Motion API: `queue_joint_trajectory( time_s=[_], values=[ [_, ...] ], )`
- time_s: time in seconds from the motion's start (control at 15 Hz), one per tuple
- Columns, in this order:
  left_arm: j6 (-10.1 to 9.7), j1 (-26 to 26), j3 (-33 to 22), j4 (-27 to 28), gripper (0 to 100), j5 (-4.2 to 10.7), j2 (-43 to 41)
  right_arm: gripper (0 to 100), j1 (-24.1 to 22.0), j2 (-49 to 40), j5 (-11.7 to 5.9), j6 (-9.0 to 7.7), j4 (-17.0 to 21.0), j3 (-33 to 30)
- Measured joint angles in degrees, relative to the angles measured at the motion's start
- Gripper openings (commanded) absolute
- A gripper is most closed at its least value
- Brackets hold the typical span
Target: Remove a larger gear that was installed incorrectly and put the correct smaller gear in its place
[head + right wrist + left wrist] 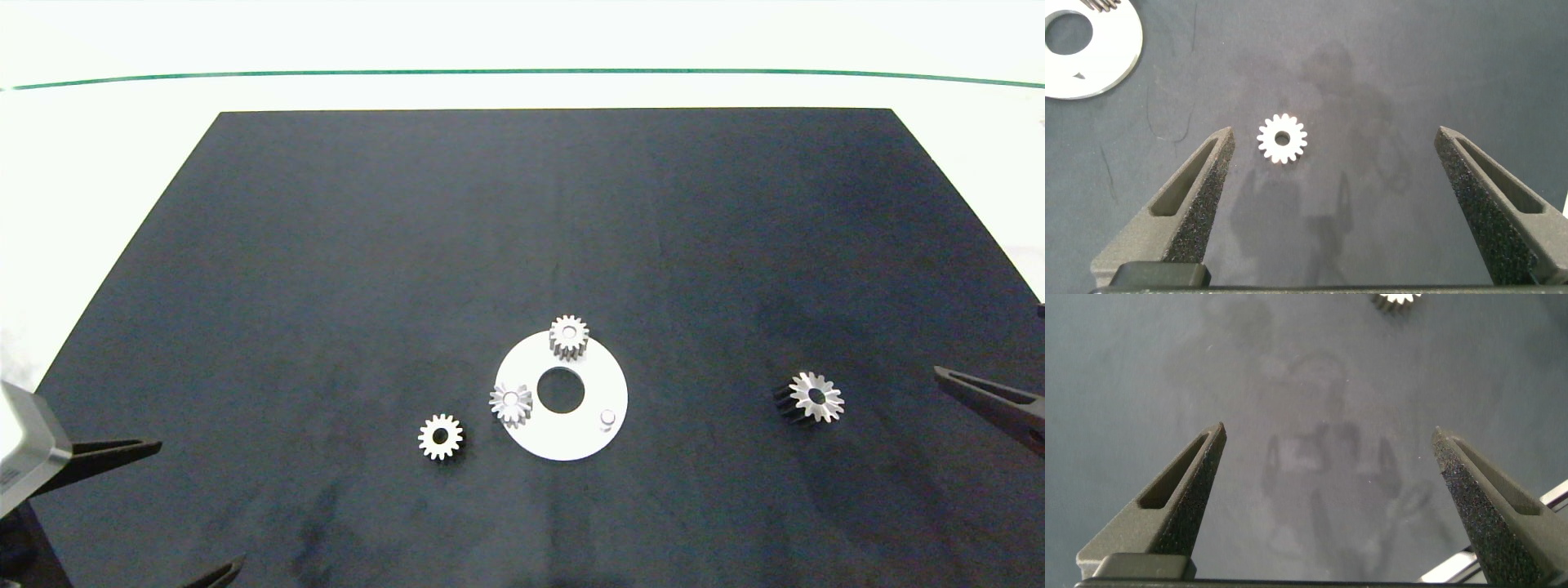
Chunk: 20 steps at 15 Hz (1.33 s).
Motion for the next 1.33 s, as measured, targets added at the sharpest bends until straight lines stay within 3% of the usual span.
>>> queue_joint_trajectory(
  time_s=[0.13, 1.0, 1.33],
  values=[
    [1.13, -2.04, 0.00, -0.80, 100, 0.59, 2.04, 100, 0.00, -0.20, 0.17, 0.00, 0.00, 0.13],
    [0.91, -8.68, 0.00, -16.84, 100, 1.68, 20.13, 100, 0.09, -0.69, 0.30, 0.72, -0.11, 1.87],
    [0.91, -9.37, -0.17, -25.19, 100, 3.63, 26.82, 100, 0.09, -1.07, 0.41, 0.72, -0.11, 2.34]
  ],
)
